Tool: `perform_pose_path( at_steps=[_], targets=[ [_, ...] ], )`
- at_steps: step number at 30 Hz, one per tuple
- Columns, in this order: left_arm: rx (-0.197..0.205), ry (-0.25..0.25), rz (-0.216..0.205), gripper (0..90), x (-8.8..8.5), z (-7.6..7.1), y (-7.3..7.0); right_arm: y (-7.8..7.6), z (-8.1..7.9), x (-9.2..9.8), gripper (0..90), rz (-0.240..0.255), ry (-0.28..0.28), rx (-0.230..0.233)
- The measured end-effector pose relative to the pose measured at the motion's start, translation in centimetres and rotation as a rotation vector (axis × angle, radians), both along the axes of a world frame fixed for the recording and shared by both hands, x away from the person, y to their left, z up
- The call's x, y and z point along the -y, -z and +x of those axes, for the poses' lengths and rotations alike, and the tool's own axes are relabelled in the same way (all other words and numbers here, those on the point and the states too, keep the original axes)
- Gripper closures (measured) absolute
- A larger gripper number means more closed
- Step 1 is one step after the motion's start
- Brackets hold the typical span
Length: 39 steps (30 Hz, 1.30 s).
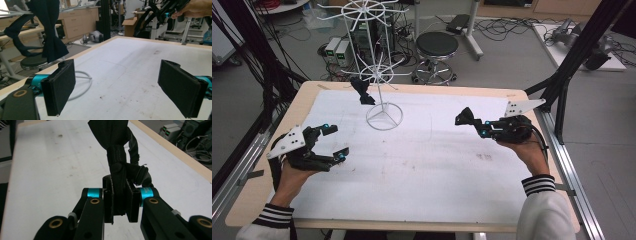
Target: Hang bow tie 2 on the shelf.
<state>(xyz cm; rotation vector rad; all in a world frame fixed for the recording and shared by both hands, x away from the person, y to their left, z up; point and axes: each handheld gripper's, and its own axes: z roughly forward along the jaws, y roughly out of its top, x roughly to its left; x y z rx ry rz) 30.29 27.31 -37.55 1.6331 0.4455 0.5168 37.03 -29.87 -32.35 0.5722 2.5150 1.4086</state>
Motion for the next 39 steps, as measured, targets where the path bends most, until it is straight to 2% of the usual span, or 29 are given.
perform_pose_path(
  at_steps=[5, 9, 17, 28, 32, 39],
  targets=[
    [0.006, 0.024, -0.001, 15.2, 0.7, 0.1, -0.7, -0.2, -0.6, -1.3, 80.4, 0.016, -0.038, 0.007],
    [0.011, 0.039, -0.004, 15.1, 1.2, 0.2, -1.1, -0.2, -1.0, -2.7, 80.4, 0.056, -0.064, 0.010],
    [0.016, 0.073, 0.003, 15.1, 2.4, 0.4, -1.8, -0.1, -1.3, -5.5, 80.4, 0.096, -0.118, 0.025],
    [0.002, 0.113, 0.010, 15.1, 3.2, 0.9, -2.4, 0.1, -1.5, -8.1, 80.4, 0.086, -0.184, 0.020],
    [-0.003, 0.136, 0.026, 15.1, 3.8, 1.0, -3.0, 0.1, -1.6, -9.0, 80.4, 0.081, -0.209, 0.017],
    [-0.019, 0.193, 0.033, 15.3, 5.2, 1.3, -3.8, 0.3, -1.7, -10.5, 80.3, 0.078, -0.241, 0.016]
  ],
)
